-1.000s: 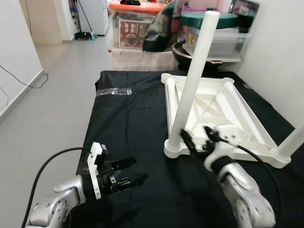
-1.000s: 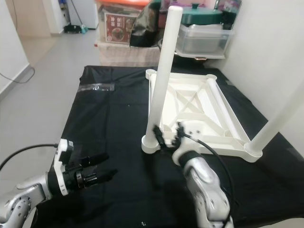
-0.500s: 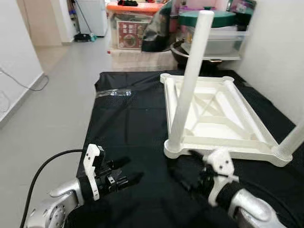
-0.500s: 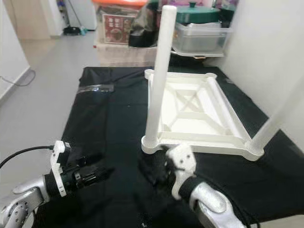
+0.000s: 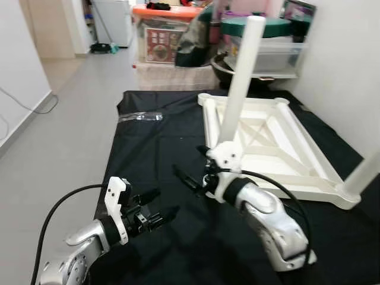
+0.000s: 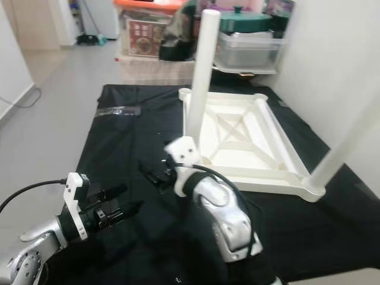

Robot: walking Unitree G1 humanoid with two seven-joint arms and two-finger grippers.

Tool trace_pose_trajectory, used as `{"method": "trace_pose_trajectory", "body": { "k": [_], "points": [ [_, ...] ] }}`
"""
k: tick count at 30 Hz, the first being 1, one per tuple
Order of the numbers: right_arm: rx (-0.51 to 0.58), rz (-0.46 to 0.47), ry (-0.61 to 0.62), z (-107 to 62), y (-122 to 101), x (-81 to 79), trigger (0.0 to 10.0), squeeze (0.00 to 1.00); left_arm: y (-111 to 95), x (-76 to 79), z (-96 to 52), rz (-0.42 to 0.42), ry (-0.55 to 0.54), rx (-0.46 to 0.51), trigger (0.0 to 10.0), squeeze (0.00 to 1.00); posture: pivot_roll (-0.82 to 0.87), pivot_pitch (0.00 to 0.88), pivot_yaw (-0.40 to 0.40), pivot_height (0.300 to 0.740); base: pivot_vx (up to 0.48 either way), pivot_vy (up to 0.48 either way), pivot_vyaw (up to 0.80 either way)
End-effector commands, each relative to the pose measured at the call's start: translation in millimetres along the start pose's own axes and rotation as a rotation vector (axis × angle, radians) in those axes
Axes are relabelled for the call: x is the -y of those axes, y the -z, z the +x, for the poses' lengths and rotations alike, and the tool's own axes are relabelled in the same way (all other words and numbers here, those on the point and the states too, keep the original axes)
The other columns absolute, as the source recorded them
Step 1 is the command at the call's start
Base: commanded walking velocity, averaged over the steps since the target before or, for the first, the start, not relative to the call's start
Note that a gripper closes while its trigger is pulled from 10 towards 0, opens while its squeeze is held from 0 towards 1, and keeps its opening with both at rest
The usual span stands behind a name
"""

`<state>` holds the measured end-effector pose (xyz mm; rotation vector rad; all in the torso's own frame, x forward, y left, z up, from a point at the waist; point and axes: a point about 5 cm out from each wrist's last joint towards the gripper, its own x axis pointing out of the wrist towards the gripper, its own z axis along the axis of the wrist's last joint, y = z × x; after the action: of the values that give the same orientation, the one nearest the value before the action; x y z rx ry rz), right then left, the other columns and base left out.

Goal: Building children table

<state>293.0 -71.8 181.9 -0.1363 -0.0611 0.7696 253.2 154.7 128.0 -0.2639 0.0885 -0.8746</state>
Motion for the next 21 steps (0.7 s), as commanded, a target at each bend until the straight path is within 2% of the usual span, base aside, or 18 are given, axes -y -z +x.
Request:
{"method": "trace_pose_trajectory", "body": {
  "k": [1,3,4,5,6,7,8,9,10,11,12,13,15,16,18,19,20,21],
  "points": [
    [0.000,-0.021,-0.008,11.3,-2.4,-1.7,10.0,1.00,2.7,-1.6,1.7,0.002,-0.008,-0.010,10.0,0.00,0.09,0.000,-0.106,0.740,0.000,0.000,0.00],
    [-0.029,-0.068,0.080,26.9,-4.1,2.4,10.0,1.00,2.4,-2.1,2.3,0.001,-0.006,-0.007,10.0,0.00,0.09,0.000,-0.112,0.740,0.000,0.000,0.00],
    [-0.067,-0.122,0.180,34.1,-2.2,9.3,10.0,1.00,2.3,-2.2,2.6,0.001,-0.005,-0.005,10.0,0.00,0.09,0.000,-0.112,0.740,0.000,0.000,0.00],
    [-0.067,-0.122,0.180,34.1,-2.2,9.3,10.0,1.00,2.3,-2.2,2.6,0.001,-0.005,-0.005,10.0,0.00,0.09,0.000,-0.112,0.740,0.000,0.000,0.00],
    [-0.121,-0.260,0.303,40.3,0.0,19.3,10.0,0.96,2.1,-2.3,3.2,0.002,-0.004,-0.003,10.0,0.00,0.09,0.000,-0.113,0.740,0.000,0.000,0.00],
    [-0.138,-0.331,0.336,41.5,0.5,22.5,10.0,0.96,2.0,-2.3,3.5,0.002,-0.004,-0.003,10.0,0.00,0.10,0.000,-0.112,0.740,0.000,0.000,0.00],
    [-0.138,-0.331,0.336,41.5,0.5,22.5,10.0,0.96,2.0,-2.3,3.5,0.002,-0.004,-0.003,10.0,0.00,0.10,0.000,-0.112,0.740,0.000,0.000,0.00],
    [-0.155,-0.440,0.368,44.0,0.1,26.4,10.0,0.94,2.0,-2.3,4.0,0.004,-0.004,-0.003,10.0,0.00,0.09,0.000,-0.110,0.740,0.000,0.000,0.00],
    [-0.155,-0.440,0.368,44.0,0.1,26.4,10.0,0.94,2.0,-2.3,4.0,0.004,-0.004,-0.003,10.0,0.00,0.09,0.000,-0.110,0.740,0.000,0.000,0.00],
    [-0.168,-0.587,0.388,46.1,-2.3,30.0,10.0,0.84,2.1,-2.3,4.3,0.005,-0.003,-0.003,10.0,0.00,0.09,0.000,-0.108,0.740,0.000,0.000,0.00],
    [-0.173,-0.678,0.398,47.3,-4.1,32.1,10.0,0.84,2.1,-2.1,4.6,0.006,-0.002,-0.004,10.0,0.00,0.09,0.000,-0.108,0.740,0.000,0.000,0.00],
    [-0.201,-0.778,0.375,46.7,-3.1,32.6,10.0,0.60,2.3,-2.0,4.7,0.004,0.003,-0.004,10.0,0.00,0.08,0.000,-0.108,0.740,0.000,0.000,0.00],
    [-0.201,-0.778,0.375,46.7,-3.1,32.6,10.0,0.60,2.3,-2.0,4.7,0.004,0.003,-0.004,10.0,0.00,0.08,0.000,-0.108,0.740,0.000,0.000,0.00],
    [-0.231,-0.844,0.346,45.6,-0.4,32.3,10.0,0.53,2.5,-1.9,4.7,0.003,0.008,-0.004,10.0,0.00,0.08,0.000,-0.108,0.740,0.000,0.000,0.00],
    [-0.333,-0.930,0.299,36.6,15.8,38.2,10.0,0.16,2.4,-1.9,5.5,0.001,0.014,-0.002,10.0,0.00,0.07,0.000,-0.108,0.740,0.000,0.000,0.00],
    [-0.364,-0.948,0.304,33.4,22.1,42.7,10.0,0.11,2.5,-1.9,6.2,0.000,0.016,-0.001,10.0,0.00,0.07,0.000,-0.111,0.740,0.000,0.000,0.00],
    [-0.364,-0.948,0.304,33.4,22.1,42.7,10.0,0.11,2.5,-1.9,6.2,0.000,0.016,-0.001,10.0,0.00,0.07,0.000,-0.111,0.740,0.000,0.000,0.00],
    [-0.422,-0.940,0.333,25.2,32.5,54.6,10.0,0.11,2.8,-1.6,7.0,0.000,0.018,0.002,10.0,0.00,0.07,0.000,-0.113,0.740,0.000,0.000,0.00]
  ]
}}
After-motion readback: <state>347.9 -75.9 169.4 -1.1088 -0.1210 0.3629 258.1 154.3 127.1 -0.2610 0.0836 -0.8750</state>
